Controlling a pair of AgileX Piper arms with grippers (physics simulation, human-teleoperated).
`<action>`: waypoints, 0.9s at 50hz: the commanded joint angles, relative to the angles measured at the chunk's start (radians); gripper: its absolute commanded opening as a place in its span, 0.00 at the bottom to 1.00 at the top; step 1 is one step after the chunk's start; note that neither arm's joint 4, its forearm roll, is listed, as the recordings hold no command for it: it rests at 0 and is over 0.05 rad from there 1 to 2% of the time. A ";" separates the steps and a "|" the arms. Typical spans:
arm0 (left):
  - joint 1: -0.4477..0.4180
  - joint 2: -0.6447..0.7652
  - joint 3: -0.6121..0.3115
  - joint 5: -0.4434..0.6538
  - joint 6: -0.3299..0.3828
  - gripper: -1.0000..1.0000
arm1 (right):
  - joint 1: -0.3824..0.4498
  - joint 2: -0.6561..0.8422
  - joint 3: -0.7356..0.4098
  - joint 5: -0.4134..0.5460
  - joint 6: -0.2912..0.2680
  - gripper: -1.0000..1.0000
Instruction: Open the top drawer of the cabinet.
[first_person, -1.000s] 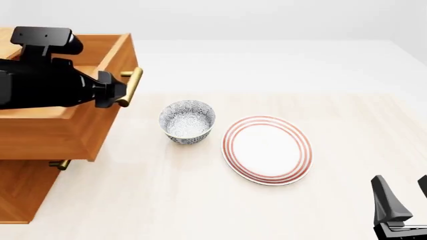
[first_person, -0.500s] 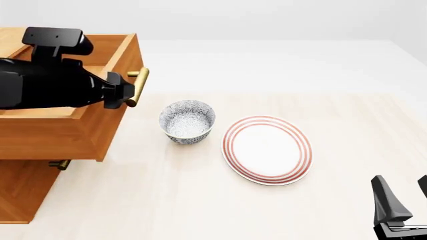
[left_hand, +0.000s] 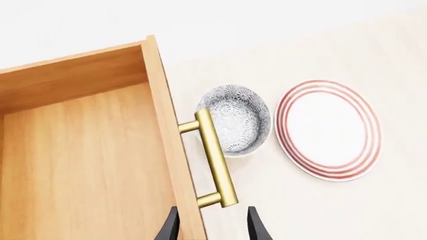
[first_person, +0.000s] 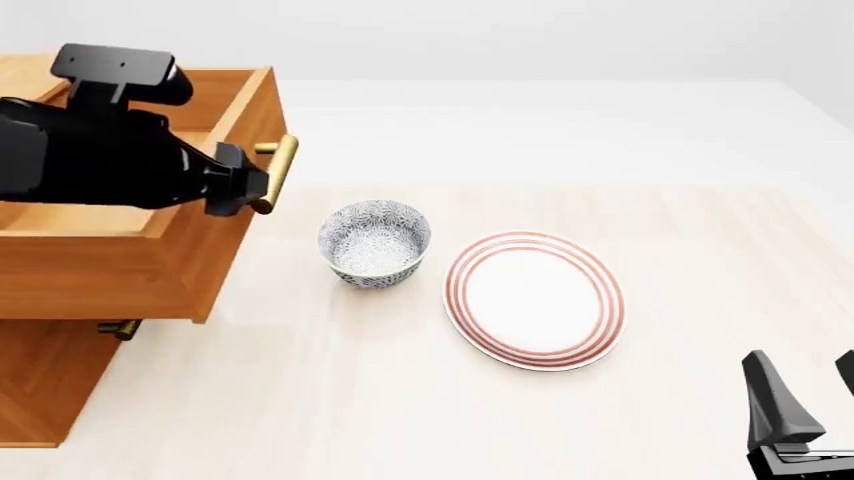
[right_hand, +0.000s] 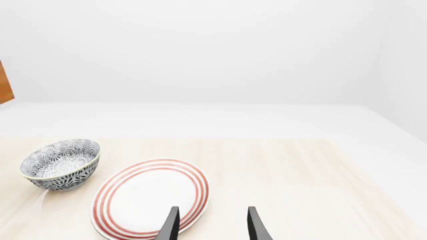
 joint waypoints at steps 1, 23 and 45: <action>-0.049 -0.020 -0.105 0.030 0.094 1.00 | 0.000 0.000 0.000 0.000 0.000 1.00; -0.012 -0.067 -0.174 0.112 0.144 1.00 | 0.000 0.000 0.000 0.000 0.000 1.00; 0.033 -0.194 -0.196 0.156 0.190 1.00 | 0.000 0.000 0.000 0.000 0.000 1.00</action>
